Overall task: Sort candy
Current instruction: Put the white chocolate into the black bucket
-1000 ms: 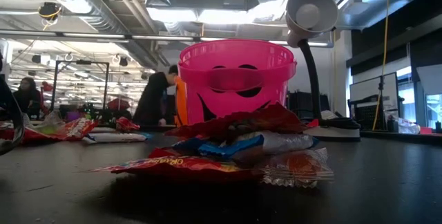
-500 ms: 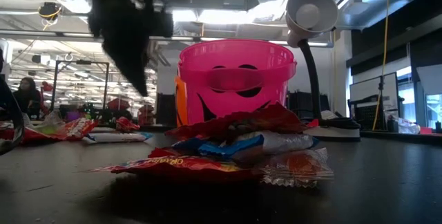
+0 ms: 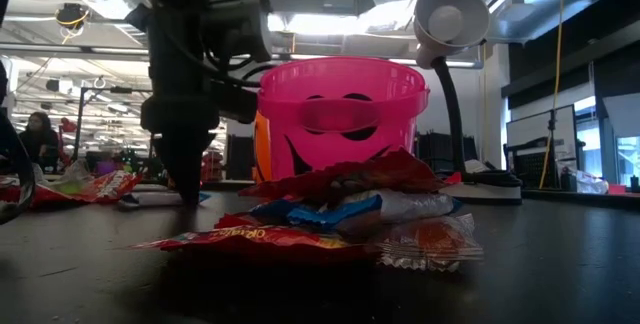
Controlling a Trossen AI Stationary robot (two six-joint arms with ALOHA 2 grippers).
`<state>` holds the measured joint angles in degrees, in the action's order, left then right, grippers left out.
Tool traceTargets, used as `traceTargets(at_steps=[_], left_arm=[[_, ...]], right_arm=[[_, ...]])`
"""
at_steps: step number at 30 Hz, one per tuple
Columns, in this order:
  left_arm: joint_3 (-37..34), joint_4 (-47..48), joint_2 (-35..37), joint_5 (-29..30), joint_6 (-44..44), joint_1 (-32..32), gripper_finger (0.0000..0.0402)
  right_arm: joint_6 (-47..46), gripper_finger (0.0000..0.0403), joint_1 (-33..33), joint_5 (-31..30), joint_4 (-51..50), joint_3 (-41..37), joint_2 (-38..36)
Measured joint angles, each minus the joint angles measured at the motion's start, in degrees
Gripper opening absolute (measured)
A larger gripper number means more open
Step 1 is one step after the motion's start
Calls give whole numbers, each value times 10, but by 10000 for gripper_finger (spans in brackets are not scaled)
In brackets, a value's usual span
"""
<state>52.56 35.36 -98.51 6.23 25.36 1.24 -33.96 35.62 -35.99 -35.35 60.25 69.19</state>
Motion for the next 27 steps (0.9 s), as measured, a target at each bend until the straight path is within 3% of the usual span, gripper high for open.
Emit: traceTargets(at_steps=[6,20,27], left_arm=[[-1,0,-3,-8,2,-1,239],[14,26,19,0,-10,-2,39],[65,82,80,25,-24,1,3]], right_arm=[[-1,131,0,1,0,0,0],[-2,131,0,5,1,0,0],[-2,131,0,7,1,0,0]])
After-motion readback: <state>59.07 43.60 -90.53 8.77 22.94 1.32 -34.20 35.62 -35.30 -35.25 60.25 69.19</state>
